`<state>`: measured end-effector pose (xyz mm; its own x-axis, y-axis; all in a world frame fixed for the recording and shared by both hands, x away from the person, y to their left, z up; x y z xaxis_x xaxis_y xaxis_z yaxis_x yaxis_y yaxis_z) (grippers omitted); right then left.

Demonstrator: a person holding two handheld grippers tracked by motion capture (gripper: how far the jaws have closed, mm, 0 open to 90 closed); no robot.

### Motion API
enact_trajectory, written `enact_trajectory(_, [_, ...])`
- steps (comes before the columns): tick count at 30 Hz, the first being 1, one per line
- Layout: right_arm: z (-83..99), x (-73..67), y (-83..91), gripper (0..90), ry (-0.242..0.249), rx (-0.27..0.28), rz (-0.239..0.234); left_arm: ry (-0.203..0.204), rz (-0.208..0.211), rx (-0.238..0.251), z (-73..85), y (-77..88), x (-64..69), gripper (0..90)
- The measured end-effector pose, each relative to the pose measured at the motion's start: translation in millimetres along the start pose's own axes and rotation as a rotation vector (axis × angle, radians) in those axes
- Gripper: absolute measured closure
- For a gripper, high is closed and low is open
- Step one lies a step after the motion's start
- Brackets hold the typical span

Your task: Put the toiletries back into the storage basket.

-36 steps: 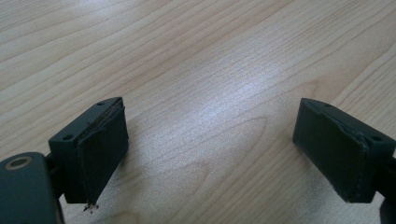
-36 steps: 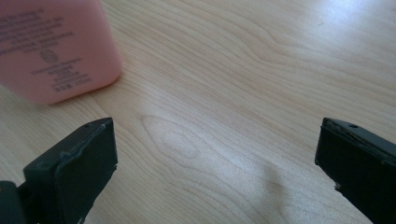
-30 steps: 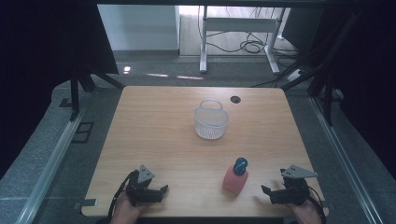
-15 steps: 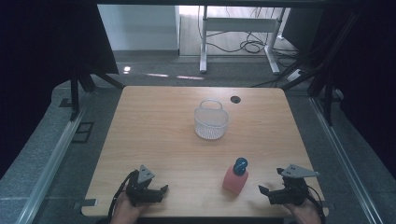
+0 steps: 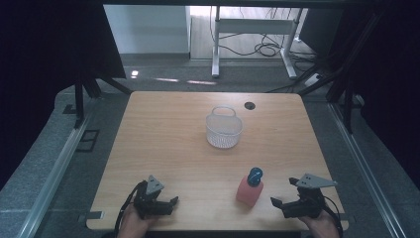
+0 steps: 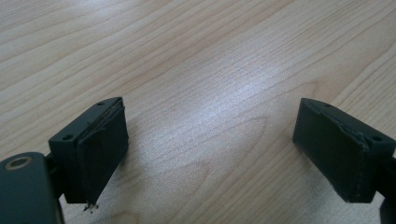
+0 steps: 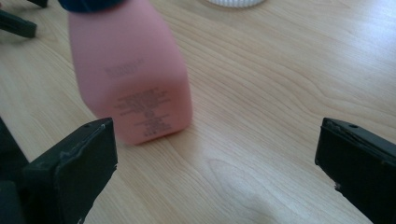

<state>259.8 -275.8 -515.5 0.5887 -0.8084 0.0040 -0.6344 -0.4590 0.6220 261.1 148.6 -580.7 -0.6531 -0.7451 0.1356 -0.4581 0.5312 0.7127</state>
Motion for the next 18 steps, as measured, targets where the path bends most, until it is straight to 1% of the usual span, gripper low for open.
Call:
enact_trajectory(11, [-14.2, -13.8, 4.6, 0.0, 0.02, 0.013, -0.034, 0.0, 0.0, -0.001, 0.0, 0.0, 0.0, 10.1])
enact_trajectory(13, [-15.5, -14.6, 5.0, 0.0, 0.016, 0.015, -0.038, 0.0, 0.0, 0.0, 0.0, 0.0, 0.0, 10.1])
enact_trajectory(14, [-17.8, -16.1, 5.5, 0.3, 0.006, 0.019, -0.052, 0.0, 0.0, 0.0, 0.0, 0.0, 0.0, 10.1])
enact_trajectory(17, [-21.0, -18.8, 5.8, 2.4, 0.0, 0.027, -0.077, -0.001, 0.0, -0.001, 0.0, 0.1, 0.0, 10.1])
enact_trajectory(18, [-21.0, -18.8, 5.8, 2.4, 0.0, 0.027, -0.077, -0.001, 0.0, -0.001, 0.0, 0.1, 0.0, 10.1])
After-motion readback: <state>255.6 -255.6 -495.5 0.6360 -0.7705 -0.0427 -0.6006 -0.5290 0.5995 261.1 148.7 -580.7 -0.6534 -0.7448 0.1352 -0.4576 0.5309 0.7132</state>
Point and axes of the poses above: each handheld gripper's, and its own axes: y roughly backward along the jaws, z roughly out of its underside, x roughly to its right, the point moved 5 cm from there along -y, roughly forward along the jaws, and after that the axes turned 8 degrees about z, right-handed, at the moved point
